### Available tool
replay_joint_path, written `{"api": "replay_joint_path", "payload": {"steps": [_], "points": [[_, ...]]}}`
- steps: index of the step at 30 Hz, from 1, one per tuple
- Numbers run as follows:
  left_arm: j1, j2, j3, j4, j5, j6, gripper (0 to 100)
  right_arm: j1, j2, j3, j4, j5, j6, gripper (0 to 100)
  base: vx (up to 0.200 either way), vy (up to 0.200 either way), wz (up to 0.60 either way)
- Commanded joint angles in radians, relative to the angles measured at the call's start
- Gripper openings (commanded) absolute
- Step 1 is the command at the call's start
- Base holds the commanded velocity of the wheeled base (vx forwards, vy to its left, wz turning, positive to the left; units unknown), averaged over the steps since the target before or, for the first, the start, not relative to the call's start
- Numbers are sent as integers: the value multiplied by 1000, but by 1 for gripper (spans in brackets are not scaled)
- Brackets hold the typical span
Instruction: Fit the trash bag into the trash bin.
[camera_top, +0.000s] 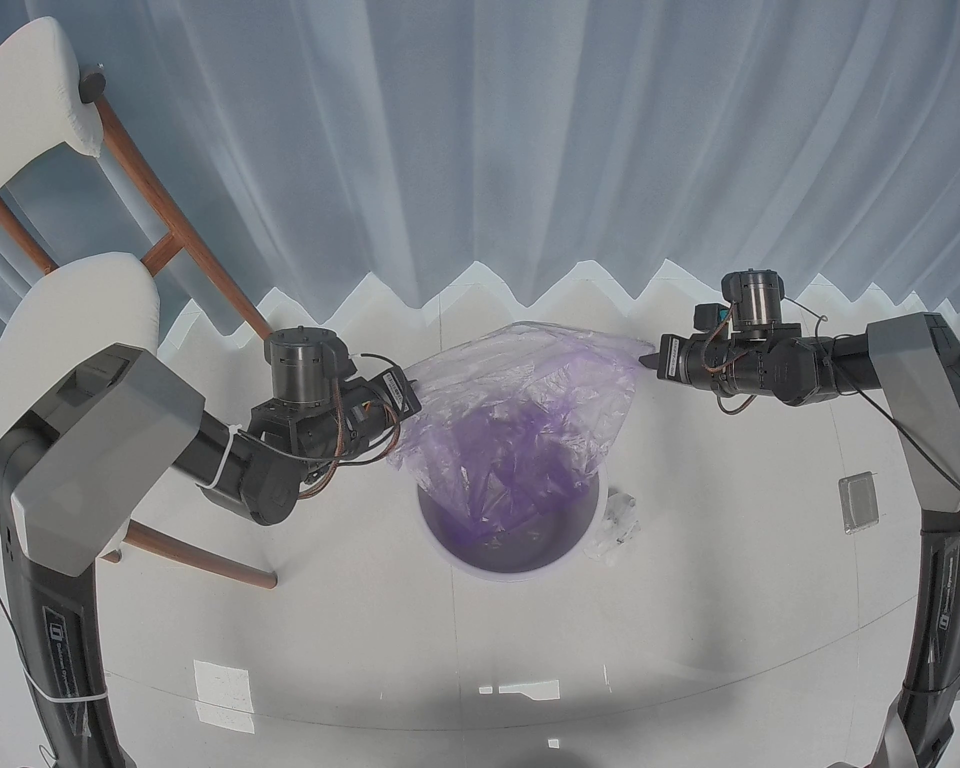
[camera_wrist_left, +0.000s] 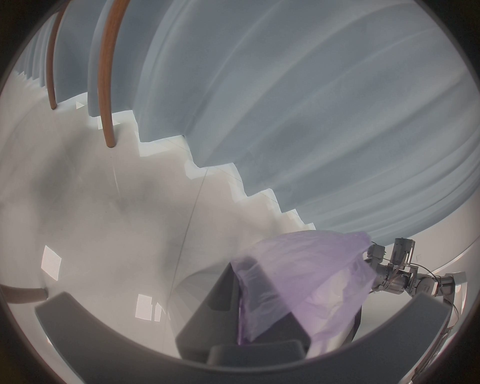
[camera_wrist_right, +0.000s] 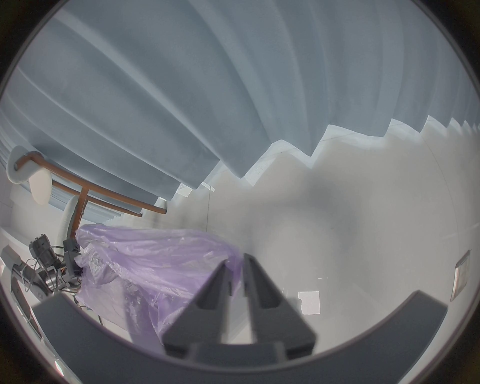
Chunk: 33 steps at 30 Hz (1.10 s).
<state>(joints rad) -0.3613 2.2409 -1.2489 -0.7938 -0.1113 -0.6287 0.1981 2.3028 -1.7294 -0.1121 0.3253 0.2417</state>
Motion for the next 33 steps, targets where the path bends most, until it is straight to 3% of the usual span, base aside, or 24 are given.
{"api": "replay_joint_path", "payload": {"steps": [1,4,6,10,12,16,22,33], "points": [[-31,-44,28,-4,1,3,0,6,-51,57,-17,4,-4,100,0,0,0],[-50,-84,46,-4,2,3,0,20,-197,240,-84,18,42,100,0,0,0],[-58,-104,57,-2,7,3,0,60,-286,297,-86,52,146,100,0,0,0],[-71,-124,65,-2,16,3,0,164,-410,346,-78,55,409,100,0,0,0],[-77,-125,65,-2,18,3,0,207,-433,355,-67,38,475,100,0,0,0],[-88,-122,65,-2,18,3,0,267,-436,393,-55,-31,492,100,0,0,0],[-97,-119,65,-2,18,3,0,323,-368,406,-66,-46,496,100,0,0,0],[-96,-115,62,-4,18,3,0,325,-117,208,-89,-138,485,100,0,0,0]]}}
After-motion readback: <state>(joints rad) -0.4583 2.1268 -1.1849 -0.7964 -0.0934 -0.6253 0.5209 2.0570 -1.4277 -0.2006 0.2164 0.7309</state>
